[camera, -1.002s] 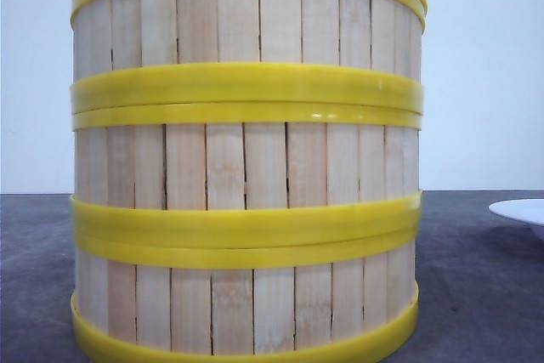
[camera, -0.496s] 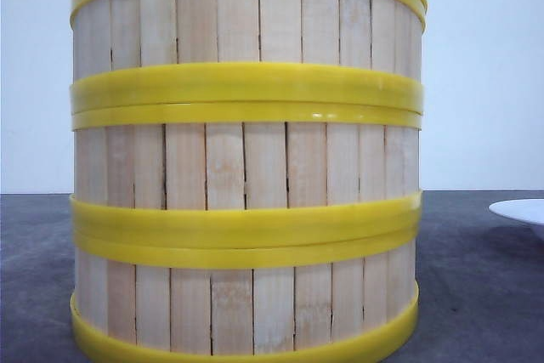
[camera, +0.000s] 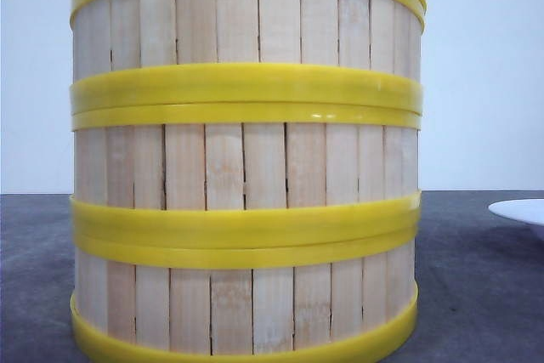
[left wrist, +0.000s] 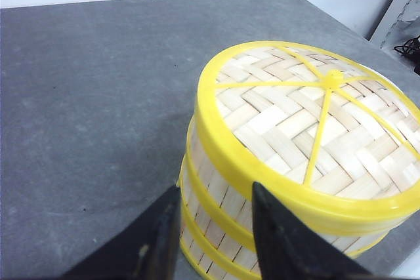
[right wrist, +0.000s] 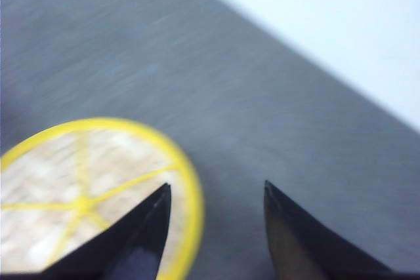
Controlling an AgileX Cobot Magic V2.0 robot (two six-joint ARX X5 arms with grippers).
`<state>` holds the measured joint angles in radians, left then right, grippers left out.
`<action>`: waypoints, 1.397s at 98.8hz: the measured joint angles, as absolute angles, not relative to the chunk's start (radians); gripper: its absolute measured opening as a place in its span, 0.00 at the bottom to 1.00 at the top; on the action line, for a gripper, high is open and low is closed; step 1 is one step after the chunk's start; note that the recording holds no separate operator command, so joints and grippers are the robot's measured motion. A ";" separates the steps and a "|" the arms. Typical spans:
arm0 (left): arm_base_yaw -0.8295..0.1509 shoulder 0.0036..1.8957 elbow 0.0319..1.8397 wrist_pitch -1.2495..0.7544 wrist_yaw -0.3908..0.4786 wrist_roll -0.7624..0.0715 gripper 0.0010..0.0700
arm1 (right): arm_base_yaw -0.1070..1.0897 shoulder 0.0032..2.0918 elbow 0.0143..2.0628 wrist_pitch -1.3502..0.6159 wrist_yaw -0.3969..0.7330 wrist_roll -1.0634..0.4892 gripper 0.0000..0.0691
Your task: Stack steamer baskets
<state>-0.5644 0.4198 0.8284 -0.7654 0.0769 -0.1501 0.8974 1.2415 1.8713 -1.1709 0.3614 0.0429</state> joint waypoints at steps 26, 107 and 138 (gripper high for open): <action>-0.564 0.420 0.828 -0.693 0.077 -0.129 0.26 | 0.897 1.070 1.746 -1.138 0.448 0.068 0.39; -0.564 0.420 0.822 -0.667 0.077 -0.092 0.05 | 0.897 0.769 1.201 -0.929 0.449 0.191 0.07; -0.564 0.420 0.822 -0.667 0.077 -0.092 0.02 | 0.897 0.769 1.201 -0.929 0.449 0.191 0.01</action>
<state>-0.5644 0.4198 0.8223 -0.6670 0.0769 -0.0917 0.8974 0.7692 1.2015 -0.9295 0.4488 0.1913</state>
